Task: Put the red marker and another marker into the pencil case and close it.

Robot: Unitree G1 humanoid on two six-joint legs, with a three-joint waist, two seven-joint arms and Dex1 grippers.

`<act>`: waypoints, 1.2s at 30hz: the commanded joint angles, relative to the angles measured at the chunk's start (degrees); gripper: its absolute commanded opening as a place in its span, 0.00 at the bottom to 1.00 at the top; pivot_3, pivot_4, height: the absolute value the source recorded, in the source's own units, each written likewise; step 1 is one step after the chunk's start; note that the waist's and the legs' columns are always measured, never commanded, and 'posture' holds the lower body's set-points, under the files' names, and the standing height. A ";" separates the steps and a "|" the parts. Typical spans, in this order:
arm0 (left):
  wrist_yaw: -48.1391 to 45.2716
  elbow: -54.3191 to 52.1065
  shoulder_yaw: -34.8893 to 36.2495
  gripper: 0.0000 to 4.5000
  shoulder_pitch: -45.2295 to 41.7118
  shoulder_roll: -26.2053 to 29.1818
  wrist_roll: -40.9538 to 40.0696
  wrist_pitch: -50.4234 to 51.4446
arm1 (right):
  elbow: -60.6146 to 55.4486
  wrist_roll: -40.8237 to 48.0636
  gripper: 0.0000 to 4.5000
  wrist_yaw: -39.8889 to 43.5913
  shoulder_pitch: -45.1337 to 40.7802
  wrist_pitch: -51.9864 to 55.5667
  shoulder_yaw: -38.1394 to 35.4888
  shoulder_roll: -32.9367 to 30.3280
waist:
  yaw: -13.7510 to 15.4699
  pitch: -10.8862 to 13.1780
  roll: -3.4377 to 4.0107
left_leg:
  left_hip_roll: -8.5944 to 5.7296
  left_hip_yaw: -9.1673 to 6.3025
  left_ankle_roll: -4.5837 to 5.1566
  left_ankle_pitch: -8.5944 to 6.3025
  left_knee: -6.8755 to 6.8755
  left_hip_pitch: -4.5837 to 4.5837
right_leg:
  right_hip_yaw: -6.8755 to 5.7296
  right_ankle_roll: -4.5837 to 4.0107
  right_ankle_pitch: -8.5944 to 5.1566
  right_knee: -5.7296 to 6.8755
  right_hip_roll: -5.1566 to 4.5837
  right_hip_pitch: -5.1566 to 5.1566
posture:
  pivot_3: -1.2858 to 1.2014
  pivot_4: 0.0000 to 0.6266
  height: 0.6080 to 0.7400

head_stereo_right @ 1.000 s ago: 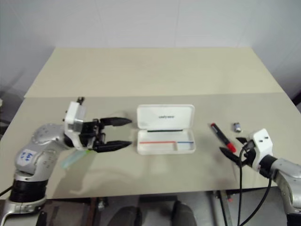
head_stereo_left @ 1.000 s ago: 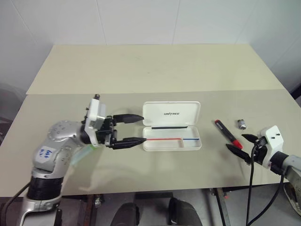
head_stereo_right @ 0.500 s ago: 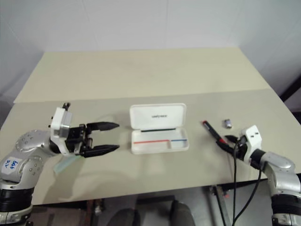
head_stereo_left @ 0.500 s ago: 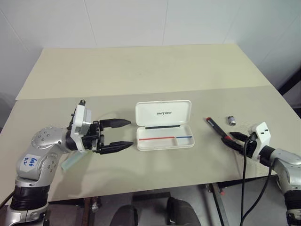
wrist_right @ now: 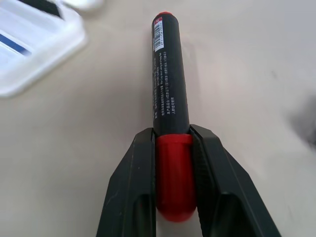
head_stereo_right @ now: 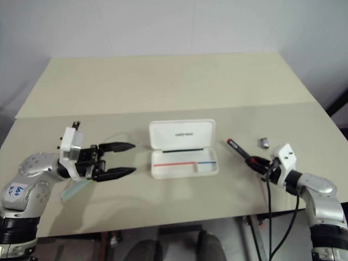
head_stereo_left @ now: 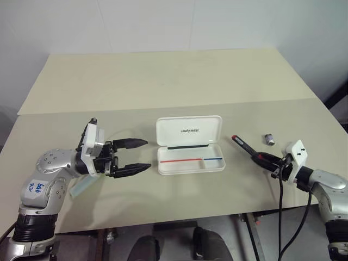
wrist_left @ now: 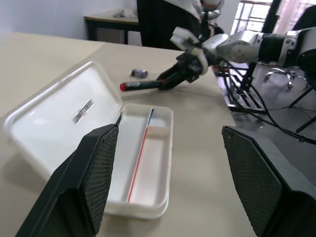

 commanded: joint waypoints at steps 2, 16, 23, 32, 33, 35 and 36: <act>-1.01 2.07 0.10 0.80 1.06 0.17 1.39 -3.27 | -6.08 4.51 0.13 1.65 -2.76 -1.83 -4.93 -2.79 | 0.24 0.04 0.09 | -0.03 0.06 0.02 -0.02 0.00 -0.01 | 0.02 0.00 0.00 0.00 -0.05 -0.02 | 0.52 0.24 1.00; -0.48 2.72 1.69 0.80 4.42 0.51 1.91 -6.37 | -27.78 9.08 0.13 7.31 -4.24 5.36 3.53 -4.18 | 1.48 0.04 0.09 | 0.03 0.13 0.07 -0.23 -0.01 -0.07 | -0.02 0.00 0.00 0.00 0.03 -0.16 | 0.52 0.24 1.00; 0.32 0.30 1.98 0.80 6.84 0.88 1.78 -6.31 | -22.35 2.61 0.13 12.93 -11.59 0.76 14.11 -2.76 | 1.26 0.03 0.08 | 0.05 0.31 0.11 -0.25 0.01 -0.05 | 0.01 0.00 0.00 0.00 0.02 -0.23 | 0.52 0.24 1.00; 2.32 -1.72 1.29 0.80 7.82 0.04 1.65 -6.16 | -5.61 -10.17 0.13 12.57 -23.94 -12.81 22.80 3.14 | 1.01 0.01 0.04 | 0.07 0.63 0.10 -0.25 0.00 -0.14 | 0.02 -0.01 0.00 0.12 0.01 -0.54 | 0.52 0.24 1.00; 2.42 -1.74 1.29 0.80 7.85 0.00 1.62 -6.22 | -4.37 -10.63 0.13 12.93 -24.65 -13.76 23.13 3.61 | 0.95 0.01 0.04 | 0.09 0.73 0.10 -0.25 -0.02 -0.14 | 0.02 -0.01 0.00 0.12 0.01 -0.58 | 0.52 0.24 1.00; 2.69 -1.75 1.21 0.80 7.88 -0.10 1.66 -6.32 | -1.65 -11.94 0.13 13.34 -25.81 -16.10 23.73 4.25 | 0.94 0.00 0.03 | 0.11 0.74 0.09 -0.25 -0.03 -0.13 | 0.00 -0.01 0.00 0.15 0.02 -0.60 | 0.52 0.24 1.00; 2.82 -1.78 1.20 0.80 7.90 -0.16 1.64 -6.35 | -0.53 -12.48 0.13 13.38 -26.23 -17.07 23.96 4.50 | 0.96 0.00 0.03 | 0.11 0.75 0.09 -0.25 -0.03 -0.14 | 0.00 -0.01 0.00 0.15 0.02 -0.60 | 0.52 0.24 1.00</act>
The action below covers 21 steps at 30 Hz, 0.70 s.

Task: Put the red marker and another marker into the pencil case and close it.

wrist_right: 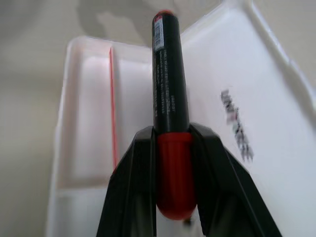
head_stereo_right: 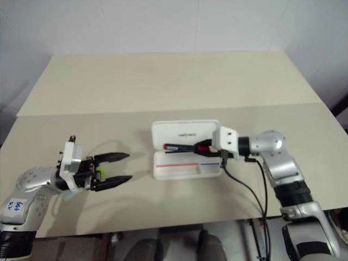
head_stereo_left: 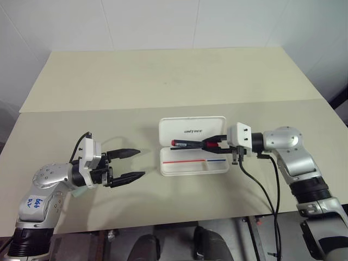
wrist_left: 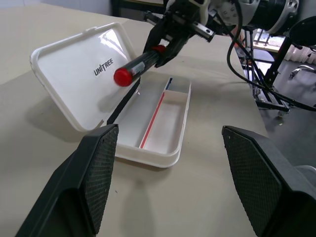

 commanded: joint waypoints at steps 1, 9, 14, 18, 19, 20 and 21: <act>0.59 -2.22 0.41 0.80 0.14 -0.28 -0.44 -0.94 | 2.73 -1.34 0.13 0.35 -1.49 -3.90 0.25 0.36 | 0.01 0.00 0.00 | 0.00 0.01 0.00 0.00 0.00 0.00 | 0.00 0.00 0.00 0.00 0.00 0.00 | 0.52 0.24 1.00; 1.13 -2.11 0.25 0.80 0.23 -0.65 -0.31 -1.29 | 4.25 -0.80 0.51 2.47 -1.13 -4.88 0.27 0.42 | -0.32 0.00 0.00 | 0.02 0.08 -0.01 -0.02 0.01 0.01 | 0.00 0.00 0.00 -0.01 -0.01 -0.01 | 0.52 0.24 1.00; 1.26 -2.07 -0.16 0.80 0.15 -1.00 -0.13 -1.55 | 4.23 -0.88 0.94 1.97 -1.00 -5.25 -0.18 0.78 | -0.95 -0.01 -0.01 | 0.02 0.11 -0.01 -0.02 0.04 0.02 | 0.02 0.00 0.00 0.00 -0.01 0.00 | 0.52 0.24 1.00; 1.54 -2.46 -0.30 0.80 0.37 -1.26 -0.04 -1.79 | 1.01 3.17 0.99 2.05 -0.24 -2.25 -1.87 1.56 | -1.07 -0.01 -0.01 | 0.06 0.14 -0.01 -0.02 0.04 0.05 | 0.02 0.00 0.00 0.00 0.00 -0.01 | 0.52 0.24 1.00; 1.72 -2.57 -0.17 0.80 0.55 -1.29 0.12 -1.93 | -0.45 5.04 0.99 2.23 0.13 -0.48 -2.51 1.72 | -1.02 -0.01 -0.01 | 0.06 0.14 -0.01 -0.02 0.04 0.04 | 0.02 0.00 0.00 0.00 0.01 -0.02 | 0.52 0.24 1.00; 1.85 -2.65 -0.08 0.80 0.67 -1.32 0.25 -2.03 | -1.47 6.28 0.99 2.28 0.38 0.78 -2.88 1.78 | -0.97 -0.01 -0.01 | 0.07 0.13 -0.01 -0.02 0.03 0.04 | 0.01 0.00 0.00 0.00 0.00 -0.02 | 0.52 0.24 1.00; 2.09 -2.89 0.15 0.80 1.08 -1.28 0.38 -2.19 | -2.99 7.74 0.99 2.38 0.83 2.33 -3.32 1.67 | -0.96 -0.01 -0.01 | 0.06 0.13 -0.01 -0.02 0.03 0.04 | 0.01 0.00 0.00 0.01 0.00 -0.02 | 0.52 0.24 1.00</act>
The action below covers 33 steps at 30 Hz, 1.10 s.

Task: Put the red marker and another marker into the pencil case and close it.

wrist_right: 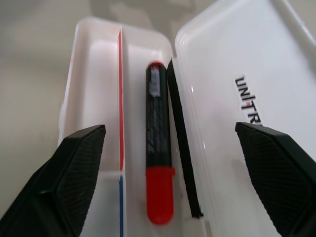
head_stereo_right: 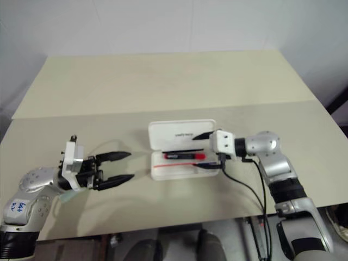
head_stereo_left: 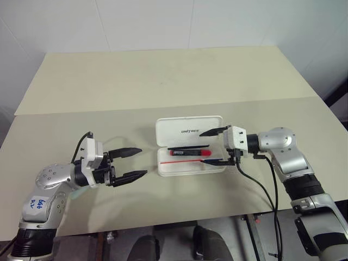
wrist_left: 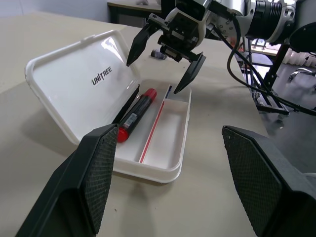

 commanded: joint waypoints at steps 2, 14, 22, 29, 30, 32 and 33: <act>2.17 -2.51 2.87 0.80 3.35 0.20 1.21 -2.61 | -10.88 11.38 0.99 0.49 1.87 10.55 -5.73 -1.20 | 0.02 0.00 0.00 | -0.01 0.00 0.00 -0.01 -0.01 -0.02 | 0.00 -0.01 0.00 0.00 -0.02 -0.01 | 0.52 0.24 1.00; 7.73 -7.07 21.20 0.80 22.41 -0.57 -1.69 -3.94 | -17.05 16.40 0.99 -2.24 4.25 18.66 -14.09 -6.02 | 0.14 -0.02 -0.04 | 0.02 0.02 0.03 -0.22 -0.01 0.00 | -0.02 -0.02 0.00 -0.01 -0.03 -0.04 | 0.52 0.24 1.00; 6.20 5.74 24.57 0.80 25.73 0.11 3.64 -10.75 | -20.35 15.91 0.99 4.57 6.84 15.94 -11.23 -6.43 | 0.04 -0.05 -0.09 | 0.03 0.07 0.10 -0.28 -0.02 0.04 | -0.02 -0.06 -0.02 -0.01 0.00 -0.05 | 0.52 0.24 1.00; 4.60 14.36 20.57 0.80 22.84 -0.33 6.25 -13.94 | -20.20 15.88 0.99 5.96 6.40 15.31 -10.49 -5.98 | 0.21 -0.10 -0.17 | 0.04 0.16 0.15 -0.32 -0.01 0.03 | -0.09 -0.09 0.00 0.01 -0.05 -0.11 | 0.52 0.24 1.00; 4.63 15.26 20.13 0.80 22.34 -0.34 6.51 -14.27 | -20.12 15.84 0.99 6.16 6.28 15.33 -10.53 -6.10 | 0.23 -0.11 -0.18 | 0.04 0.15 0.15 -0.33 -0.01 0.03 | -0.11 -0.10 0.00 0.03 -0.06 -0.11 | 0.52 0.24 1.00; 4.75 16.97 19.30 0.80 21.37 -0.38 7.07 -14.84 | -20.11 15.91 0.99 7.12 6.23 15.30 -10.59 -6.64 | 0.16 -0.11 -0.19 | 0.04 0.14 0.14 -0.34 -0.01 0.03 | -0.14 -0.10 0.01 0.04 -0.07 -0.11 | 0.52 0.24 1.00; 4.77 17.70 19.04 0.80 20.99 -0.36 7.27 -15.06 | -20.19 15.92 0.99 7.52 6.25 15.35 -10.57 -6.84 | 0.10 -0.11 -0.19 | 0.05 0.14 0.12 -0.35 -0.01 0.03 | -0.18 -0.10 0.01 0.04 -0.07 -0.11 | 0.52 0.24 1.00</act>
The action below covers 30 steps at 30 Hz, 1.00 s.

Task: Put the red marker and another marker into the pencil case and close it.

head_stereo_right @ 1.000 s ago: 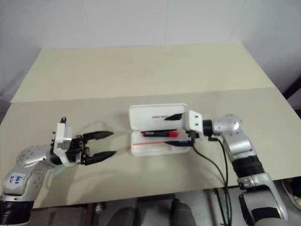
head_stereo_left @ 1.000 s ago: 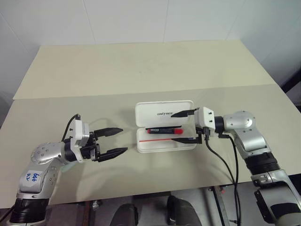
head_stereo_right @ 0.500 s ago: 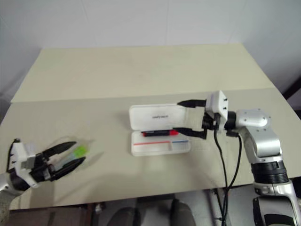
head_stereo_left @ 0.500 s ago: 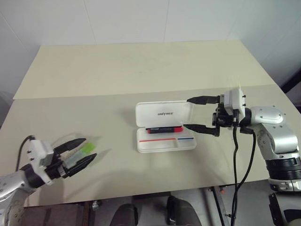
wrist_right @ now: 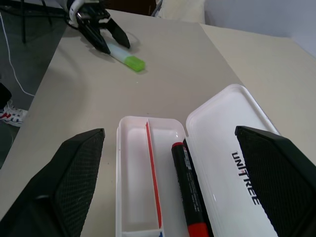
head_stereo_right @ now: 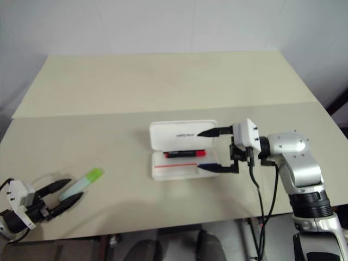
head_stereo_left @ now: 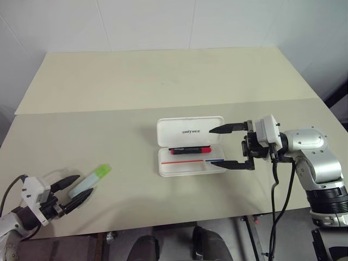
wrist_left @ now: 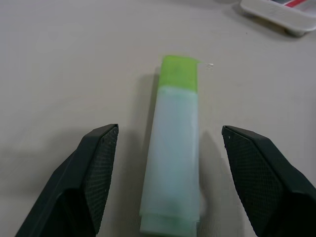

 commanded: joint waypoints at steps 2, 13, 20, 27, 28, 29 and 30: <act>-0.13 3.15 -1.20 0.80 -1.46 0.19 1.18 -2.17 | -1.34 1.12 0.99 2.59 -0.63 -0.56 -0.50 -1.59 | -0.11 0.00 0.01 | 0.00 0.02 -0.01 0.00 0.00 0.01 | -0.05 0.00 0.00 0.00 0.00 0.00 | 0.52 0.24 1.00; -1.19 6.89 -5.38 0.44 -2.58 -1.61 1.73 -2.48 | -3.55 1.62 1.00 5.79 0.24 -0.26 -0.22 -2.90 | -0.09 -0.22 0.26 | 0.04 0.13 -0.01 -0.01 0.03 0.10 | -0.16 -0.01 0.00 0.01 -0.06 0.06 | 0.52 0.24 1.00; -0.16 4.02 -6.62 0.23 -2.86 -2.81 1.35 -2.32 | -3.37 1.47 1.00 5.48 -0.17 -0.60 -0.45 -2.86 | 0.40 -0.41 0.57 | -0.14 0.10 0.04 -0.04 0.03 0.07 | -0.42 0.00 0.02 0.08 -0.34 0.05 | 0.52 0.24 1.00; 0.77 -3.40 -6.91 0.23 -5.71 -2.20 -1.52 0.06 | -2.22 0.05 1.00 4.21 0.03 -1.98 -0.12 -2.00 | 1.32 -0.41 0.52 | -0.25 0.13 0.12 -0.08 0.06 0.03 | -0.58 0.04 0.04 0.08 -0.49 0.05 | 0.52 0.24 1.00; 0.78 -4.87 -7.02 0.23 -6.17 -1.84 -2.09 0.75 | -2.09 -0.07 1.00 4.10 0.08 -2.15 -0.07 -1.93 | 1.33 -0.41 0.50 | -0.23 0.13 0.12 -0.08 0.06 0.02 | -0.60 0.04 0.04 0.08 -0.47 0.05 | 0.52 0.24 1.00; 0.74 -6.69 -7.26 0.23 -6.78 -1.34 -2.71 1.65 | -1.91 -0.22 1.00 3.89 0.12 -2.36 -0.05 -1.83 | 1.33 -0.41 0.49 | -0.21 0.11 0.12 -0.08 0.06 0.01 | -0.62 0.04 0.04 0.07 -0.46 0.05 | 0.52 0.24 1.00; 0.55 -8.38 -7.57 0.23 -7.40 -0.79 -3.12 2.45 | -1.75 -0.37 1.00 3.67 0.15 -2.53 -0.06 -1.72 | 1.29 -0.42 0.49 | -0.19 0.11 0.11 -0.08 0.06 0.01 | -0.62 0.04 0.04 0.07 -0.43 0.05 | 0.52 0.24 1.00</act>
